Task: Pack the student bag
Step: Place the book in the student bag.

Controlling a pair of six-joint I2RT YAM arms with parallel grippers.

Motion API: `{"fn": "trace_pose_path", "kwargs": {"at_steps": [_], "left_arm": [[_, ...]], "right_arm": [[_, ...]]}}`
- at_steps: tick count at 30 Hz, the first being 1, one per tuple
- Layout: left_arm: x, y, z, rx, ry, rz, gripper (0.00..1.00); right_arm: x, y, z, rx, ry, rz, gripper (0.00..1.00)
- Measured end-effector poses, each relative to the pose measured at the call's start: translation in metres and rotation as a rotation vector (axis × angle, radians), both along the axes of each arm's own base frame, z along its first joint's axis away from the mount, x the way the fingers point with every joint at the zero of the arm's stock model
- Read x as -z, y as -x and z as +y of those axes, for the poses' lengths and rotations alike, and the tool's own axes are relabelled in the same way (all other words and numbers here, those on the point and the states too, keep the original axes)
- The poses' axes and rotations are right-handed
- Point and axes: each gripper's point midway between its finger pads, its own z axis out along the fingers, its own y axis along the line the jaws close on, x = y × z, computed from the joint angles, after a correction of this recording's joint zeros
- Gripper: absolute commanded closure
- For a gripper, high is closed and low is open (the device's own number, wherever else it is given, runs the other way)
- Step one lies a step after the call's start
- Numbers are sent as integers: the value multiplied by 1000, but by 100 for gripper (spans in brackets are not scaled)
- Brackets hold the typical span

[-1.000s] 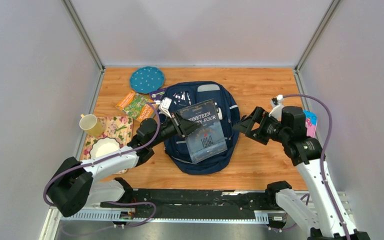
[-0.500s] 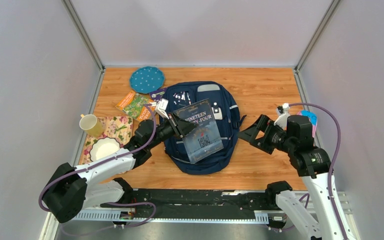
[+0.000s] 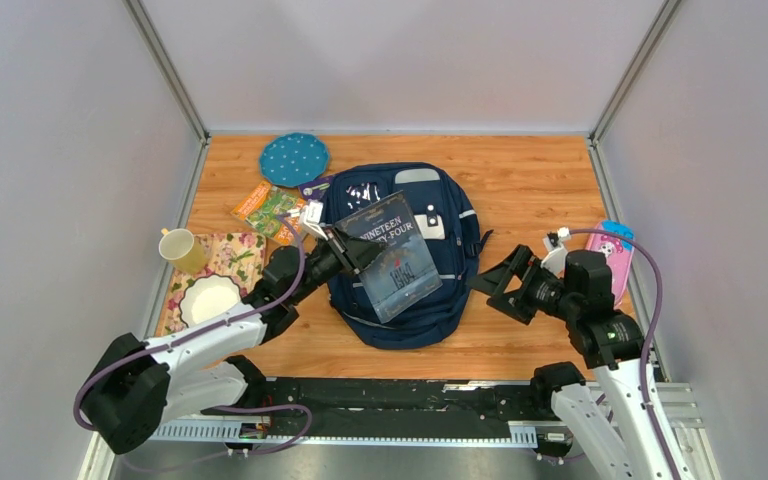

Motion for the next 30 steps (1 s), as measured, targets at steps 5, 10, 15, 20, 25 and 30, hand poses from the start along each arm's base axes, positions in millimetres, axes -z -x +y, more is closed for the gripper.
{"fn": "trace_pose_path", "kwargs": {"at_steps": [5, 10, 15, 20, 25, 30], "left_arm": [[-1, 0, 11, -47, 19, -14, 100], [-8, -2, 18, -87, 59, -34, 100], [-2, -1, 26, -119, 87, -29, 100], [-14, -3, 28, -135, 127, -57, 100], [-22, -6, 25, -132, 191, -55, 100], [-20, -11, 20, -122, 245, -19, 100]], "right_arm": [[-5, -6, 2, 9, -27, -26, 5], [-13, -11, 8, -2, -77, -55, 5], [-23, -9, 19, -60, -122, -84, 5], [-31, -6, 32, -99, -148, -121, 5], [-18, 3, 53, -135, -157, -102, 5], [-2, 10, 80, -155, -171, -71, 3]]}}
